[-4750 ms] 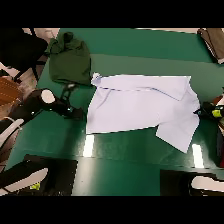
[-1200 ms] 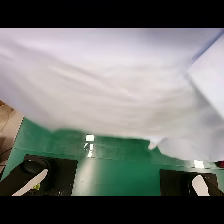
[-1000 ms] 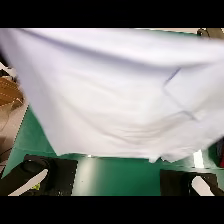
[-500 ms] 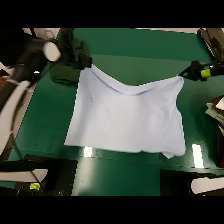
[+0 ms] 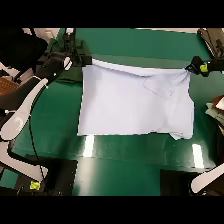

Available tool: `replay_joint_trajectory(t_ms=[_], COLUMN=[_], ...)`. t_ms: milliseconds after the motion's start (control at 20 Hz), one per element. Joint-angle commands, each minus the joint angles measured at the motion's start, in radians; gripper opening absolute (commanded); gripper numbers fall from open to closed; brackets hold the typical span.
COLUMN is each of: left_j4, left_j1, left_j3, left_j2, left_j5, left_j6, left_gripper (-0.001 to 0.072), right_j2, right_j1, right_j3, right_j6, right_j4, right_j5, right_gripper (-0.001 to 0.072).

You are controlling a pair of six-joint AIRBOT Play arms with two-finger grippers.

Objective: Fold the shirts.

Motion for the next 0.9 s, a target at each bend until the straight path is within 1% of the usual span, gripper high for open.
replay_joint_trajectory(t_ms=[0, 50, 150, 250, 350, 400, 600, 700, 750, 850], left_j4=[0.022, 0.019, -0.008, -0.105, -0.201, -0.223, -0.226, -0.230, -0.239, -0.241], left_j1=[0.052, 0.056, 0.053, 0.048, 0.047, 0.047, 0.047, 0.047, 0.047, 0.047], left_j3=[0.001, 0.001, 0.001, 0.001, -0.001, -0.002, -0.003, -0.011, -0.021, -0.051], left_j2=[-0.006, -0.006, -0.006, -0.006, -0.006, -0.006, -0.006, -0.006, -0.006, -0.006], left_j5=[-0.051, -0.103, -0.188, -0.261, -0.338, -0.371, -0.512, -0.561, -0.585, -0.608], left_j6=[-0.051, -0.037, 0.025, 0.116, 0.208, 0.232, 0.239, 0.245, 0.269, 0.281], left_gripper=[0.0022, 0.0022, 0.0022, 0.0022, 0.0022, 0.0022, 0.0022, 0.0022, 0.0023, 0.0023], right_j2=[0.006, 0.021, 0.049, 0.068, 0.070, 0.067, 0.059, 0.058, 0.058, 0.058], right_j1=[0.004, 0.004, 0.004, 0.004, 0.013, 0.015, 0.040, 0.050, 0.050, 0.050], right_j3=[-0.015, -0.015, -0.015, -0.015, -0.015, -0.015, -0.024, -0.041, -0.059, -0.110], right_j6=[-0.036, -0.037, -0.038, -0.054, -0.055, -0.052, -0.024, -0.018, -0.017, -0.006], right_j4=[-0.074, -0.091, -0.094, -0.097, -0.097, -0.112, -0.224, -0.254, -0.252, -0.253], right_j5=[0.087, 0.117, 0.187, 0.255, 0.290, 0.304, 0.359, 0.364, 0.364, 0.362], right_gripper=[0.0020, 0.0020, 0.0020, 0.0020, 0.0020, 0.0020, 0.0020, 0.0020, 0.0020, 0.0020])
